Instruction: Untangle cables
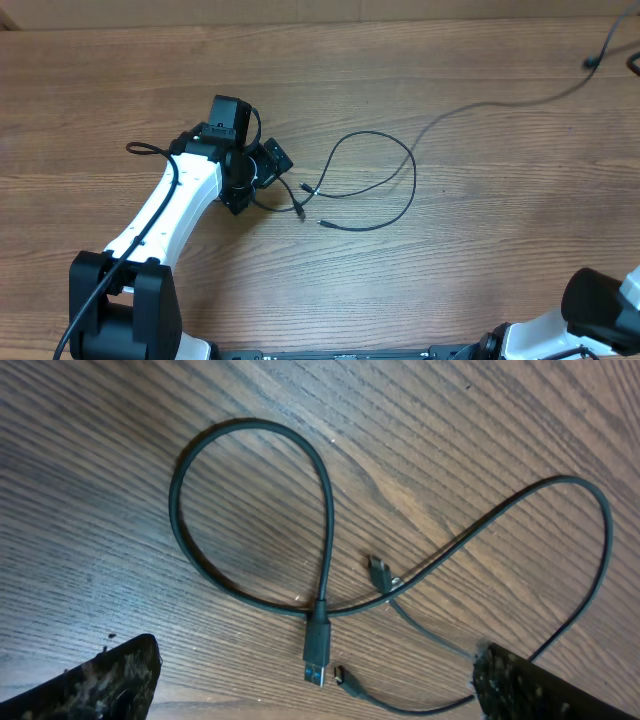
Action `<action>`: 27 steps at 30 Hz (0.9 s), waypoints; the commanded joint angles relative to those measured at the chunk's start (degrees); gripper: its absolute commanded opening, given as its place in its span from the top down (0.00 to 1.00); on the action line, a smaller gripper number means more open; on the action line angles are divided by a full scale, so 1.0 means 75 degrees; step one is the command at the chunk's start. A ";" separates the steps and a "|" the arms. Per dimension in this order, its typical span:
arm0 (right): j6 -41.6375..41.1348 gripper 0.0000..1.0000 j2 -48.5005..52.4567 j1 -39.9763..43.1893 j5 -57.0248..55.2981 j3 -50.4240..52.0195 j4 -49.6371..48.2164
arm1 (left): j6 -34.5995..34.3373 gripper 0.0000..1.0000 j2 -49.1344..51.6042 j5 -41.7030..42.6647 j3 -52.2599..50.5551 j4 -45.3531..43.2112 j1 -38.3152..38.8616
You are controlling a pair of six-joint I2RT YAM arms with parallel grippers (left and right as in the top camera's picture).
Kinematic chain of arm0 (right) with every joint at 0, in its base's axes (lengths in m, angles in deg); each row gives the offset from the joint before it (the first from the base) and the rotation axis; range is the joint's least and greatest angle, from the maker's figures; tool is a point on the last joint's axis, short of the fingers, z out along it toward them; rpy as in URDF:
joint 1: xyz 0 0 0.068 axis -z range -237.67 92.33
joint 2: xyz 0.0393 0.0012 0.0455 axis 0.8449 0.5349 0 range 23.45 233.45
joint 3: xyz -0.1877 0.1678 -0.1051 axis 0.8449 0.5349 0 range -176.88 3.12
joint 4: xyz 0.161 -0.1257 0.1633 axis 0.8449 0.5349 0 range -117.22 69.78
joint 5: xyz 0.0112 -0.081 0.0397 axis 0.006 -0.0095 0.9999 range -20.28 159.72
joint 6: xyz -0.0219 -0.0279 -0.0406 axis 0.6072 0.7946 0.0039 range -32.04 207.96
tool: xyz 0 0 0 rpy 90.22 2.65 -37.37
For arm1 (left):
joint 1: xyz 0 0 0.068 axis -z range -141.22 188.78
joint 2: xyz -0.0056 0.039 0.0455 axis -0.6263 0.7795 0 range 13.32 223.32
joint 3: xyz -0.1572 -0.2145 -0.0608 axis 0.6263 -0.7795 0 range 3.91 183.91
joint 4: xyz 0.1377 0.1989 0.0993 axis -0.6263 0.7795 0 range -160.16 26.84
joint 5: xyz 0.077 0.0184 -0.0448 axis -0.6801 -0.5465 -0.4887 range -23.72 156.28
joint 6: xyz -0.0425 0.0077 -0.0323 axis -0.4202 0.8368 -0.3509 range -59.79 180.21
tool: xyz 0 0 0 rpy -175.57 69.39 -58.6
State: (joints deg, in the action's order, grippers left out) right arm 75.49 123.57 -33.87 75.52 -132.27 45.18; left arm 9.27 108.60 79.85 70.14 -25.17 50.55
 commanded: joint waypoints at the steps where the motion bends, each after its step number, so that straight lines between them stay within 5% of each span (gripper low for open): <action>1: -0.0111 0.96 0.0221 -0.0204 0.0600 0.0026 0.0731 | -0.0105 0.01 0.0012 0.0052 -0.0064 -0.0064 0.0035; 6: -0.0134 0.96 0.0493 -0.0973 0.1527 0.0755 0.2028 | -0.0099 0.00 0.0012 0.0052 -0.0064 -0.0119 0.0035; 11: -0.0146 0.96 0.0498 -0.1935 0.1110 0.2244 0.1961 | -0.0099 0.00 0.0012 0.0052 -0.0064 -0.0119 0.0035; 20: -0.2748 0.95 0.0501 -0.2419 -0.3998 0.4654 0.0720 | -0.0099 0.00 0.0009 0.0055 -0.0064 -0.0119 0.0035; 22: -0.3179 0.78 0.0501 -0.2241 -0.4205 0.4916 0.0513 | -0.0099 0.00 0.0012 0.0055 -0.0064 -0.0119 0.0035; 24: -0.3220 0.36 0.0501 -0.2078 -0.3573 0.5077 0.0379 | -0.0099 0.01 0.0012 0.0055 -0.0064 -0.0117 0.0035; 27: -0.3144 0.00 0.0501 -0.2005 -0.2197 0.5158 0.0382 | -0.0099 0.00 0.0009 0.0055 -0.0064 -0.0119 0.0035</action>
State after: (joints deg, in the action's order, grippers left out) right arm 54.88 127.24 -49.00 54.06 -94.00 48.42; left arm 9.27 108.60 79.85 70.10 -26.06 50.55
